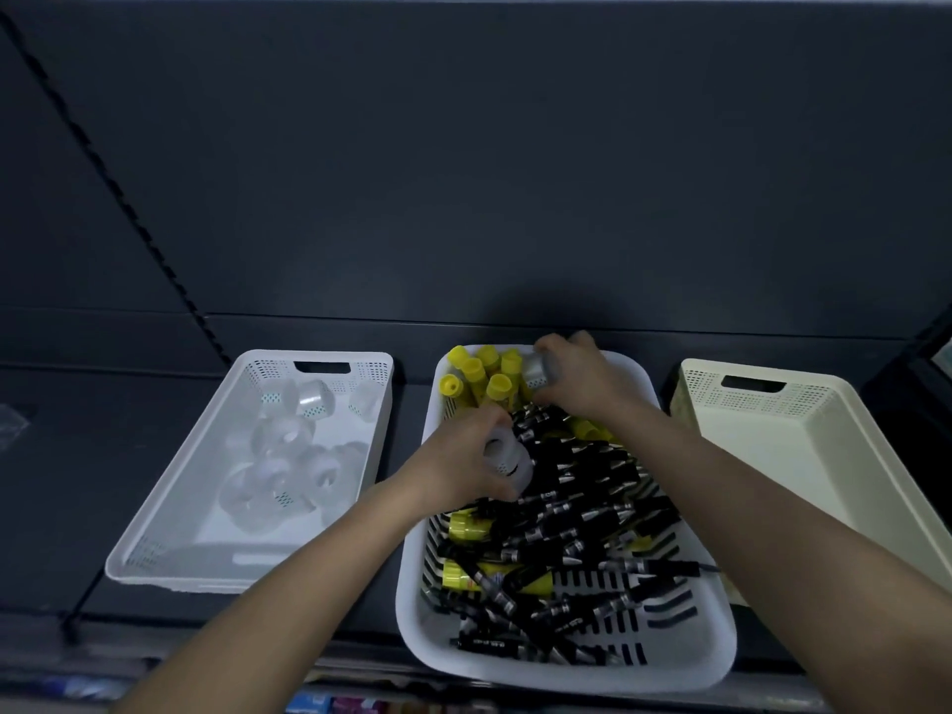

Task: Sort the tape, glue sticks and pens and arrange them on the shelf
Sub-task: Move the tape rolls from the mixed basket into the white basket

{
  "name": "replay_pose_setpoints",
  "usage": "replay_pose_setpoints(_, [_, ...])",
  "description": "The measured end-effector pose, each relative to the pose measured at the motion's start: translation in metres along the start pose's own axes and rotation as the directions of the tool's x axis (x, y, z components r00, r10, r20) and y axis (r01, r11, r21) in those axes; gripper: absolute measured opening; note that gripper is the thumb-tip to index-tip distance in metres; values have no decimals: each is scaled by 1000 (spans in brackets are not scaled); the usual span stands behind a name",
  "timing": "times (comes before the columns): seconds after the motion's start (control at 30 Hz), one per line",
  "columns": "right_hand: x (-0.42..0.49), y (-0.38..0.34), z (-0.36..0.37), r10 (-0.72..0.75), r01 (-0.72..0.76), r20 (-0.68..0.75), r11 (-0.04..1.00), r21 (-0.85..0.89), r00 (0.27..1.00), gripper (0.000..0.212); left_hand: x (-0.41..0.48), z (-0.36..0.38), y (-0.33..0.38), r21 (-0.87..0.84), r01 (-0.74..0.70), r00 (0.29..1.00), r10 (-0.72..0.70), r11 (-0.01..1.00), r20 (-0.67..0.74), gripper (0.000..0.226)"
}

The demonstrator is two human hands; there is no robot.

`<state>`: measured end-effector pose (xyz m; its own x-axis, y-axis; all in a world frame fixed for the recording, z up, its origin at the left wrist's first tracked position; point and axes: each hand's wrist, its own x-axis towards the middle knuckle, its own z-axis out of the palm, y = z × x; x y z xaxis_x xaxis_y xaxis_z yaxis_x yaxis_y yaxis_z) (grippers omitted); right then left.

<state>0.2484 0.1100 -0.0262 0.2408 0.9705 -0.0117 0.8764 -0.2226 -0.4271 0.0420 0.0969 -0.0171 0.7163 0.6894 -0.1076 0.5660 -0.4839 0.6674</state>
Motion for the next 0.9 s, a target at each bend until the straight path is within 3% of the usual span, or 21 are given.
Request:
replay_pose_setpoints(0.17, [-5, -1, 2, -30, 38, -129, 997, 61, 991, 56, -6, 0, -5, 0, -38, 996, 38, 999, -85, 51])
replay_pose_setpoints(0.3, [-16, -16, -9, 2, 60, -356, 985, 162, 935, 55, -22, -20, -12, -108, -47, 958, 14, 993, -287, 51])
replay_pose_setpoints(0.37, [-24, -35, -14, -17, 114, -376, 965, 236, 926, 54, -34, -37, -23, -122, -45, 922, -6, 991, -387, 52])
replay_pose_setpoints(0.47, [-36, -75, -9, -113, 191, -272, 940, 282, 956, 53, -55, -61, -48, -137, 15, 884, -78, 990, -461, 51])
replay_pose_setpoints(0.63, [-47, -144, 26, -314, 328, -95, 904, 274, 945, 59, -91, -85, -102, -129, 167, 878, -207, 977, -432, 49])
replay_pose_setpoints(0.77, [-42, -181, 55, -346, 327, 15, 900, 287, 938, 61, -108, -98, -135, -140, 270, 824, -304, 953, -478, 46])
replay_pose_setpoints(0.9, [-31, -203, 77, -343, 319, 70, 919, 230, 937, 53, -106, -108, -152, -195, 277, 807, -338, 941, -484, 44])
